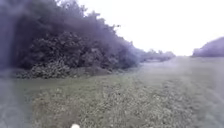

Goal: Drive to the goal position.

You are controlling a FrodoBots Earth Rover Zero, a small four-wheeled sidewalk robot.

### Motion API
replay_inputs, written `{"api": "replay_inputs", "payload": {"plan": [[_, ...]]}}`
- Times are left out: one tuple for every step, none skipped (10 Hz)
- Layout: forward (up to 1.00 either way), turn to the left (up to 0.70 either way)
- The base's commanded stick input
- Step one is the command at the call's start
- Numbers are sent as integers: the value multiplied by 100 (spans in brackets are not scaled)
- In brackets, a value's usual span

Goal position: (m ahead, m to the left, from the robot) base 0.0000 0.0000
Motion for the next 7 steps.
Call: {"api": "replay_inputs", "payload": {"plan": [[70,-35],[70,-35],[70,-35],[70,-35],[70,0],[70,0],[70,0]]}}
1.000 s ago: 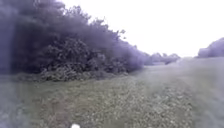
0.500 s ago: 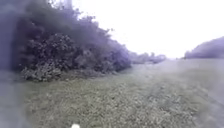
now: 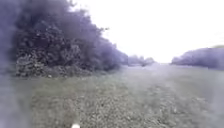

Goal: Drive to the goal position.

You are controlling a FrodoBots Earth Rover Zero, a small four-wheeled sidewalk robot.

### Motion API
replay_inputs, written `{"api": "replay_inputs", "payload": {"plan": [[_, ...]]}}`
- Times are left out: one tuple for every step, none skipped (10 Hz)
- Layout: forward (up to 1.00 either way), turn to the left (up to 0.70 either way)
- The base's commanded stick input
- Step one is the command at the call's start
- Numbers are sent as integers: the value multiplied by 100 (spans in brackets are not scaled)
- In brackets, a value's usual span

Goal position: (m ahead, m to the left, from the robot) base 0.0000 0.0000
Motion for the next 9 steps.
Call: {"api": "replay_inputs", "payload": {"plan": [[70,0],[70,0],[70,0],[70,0],[70,0],[70,0],[70,0],[70,0],[70,0]]}}
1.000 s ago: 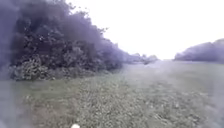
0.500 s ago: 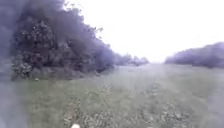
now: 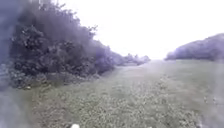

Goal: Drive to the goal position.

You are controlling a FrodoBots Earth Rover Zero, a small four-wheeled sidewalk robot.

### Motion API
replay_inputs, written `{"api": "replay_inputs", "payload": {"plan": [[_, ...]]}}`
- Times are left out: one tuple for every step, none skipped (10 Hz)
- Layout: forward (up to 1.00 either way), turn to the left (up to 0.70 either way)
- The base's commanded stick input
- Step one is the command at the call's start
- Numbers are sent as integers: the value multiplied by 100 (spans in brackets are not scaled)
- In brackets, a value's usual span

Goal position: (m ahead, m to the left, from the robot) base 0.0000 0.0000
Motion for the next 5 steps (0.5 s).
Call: {"api": "replay_inputs", "payload": {"plan": [[70,0],[70,0],[70,-6],[70,-21],[70,-35]]}}
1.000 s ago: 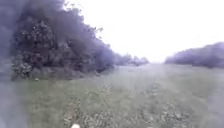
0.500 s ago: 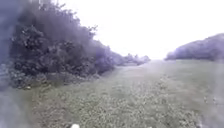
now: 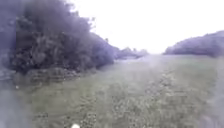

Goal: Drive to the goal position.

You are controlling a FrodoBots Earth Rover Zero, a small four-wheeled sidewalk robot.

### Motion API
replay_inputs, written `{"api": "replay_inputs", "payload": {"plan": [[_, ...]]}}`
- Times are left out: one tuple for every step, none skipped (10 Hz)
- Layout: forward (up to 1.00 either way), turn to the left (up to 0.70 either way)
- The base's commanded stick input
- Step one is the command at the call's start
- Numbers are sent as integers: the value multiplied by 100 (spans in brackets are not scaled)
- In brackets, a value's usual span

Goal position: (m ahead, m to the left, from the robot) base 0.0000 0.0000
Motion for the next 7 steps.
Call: {"api": "replay_inputs", "payload": {"plan": [[70,-35],[70,-35],[70,-35],[70,-35],[70,-35],[70,-35],[70,-35]]}}
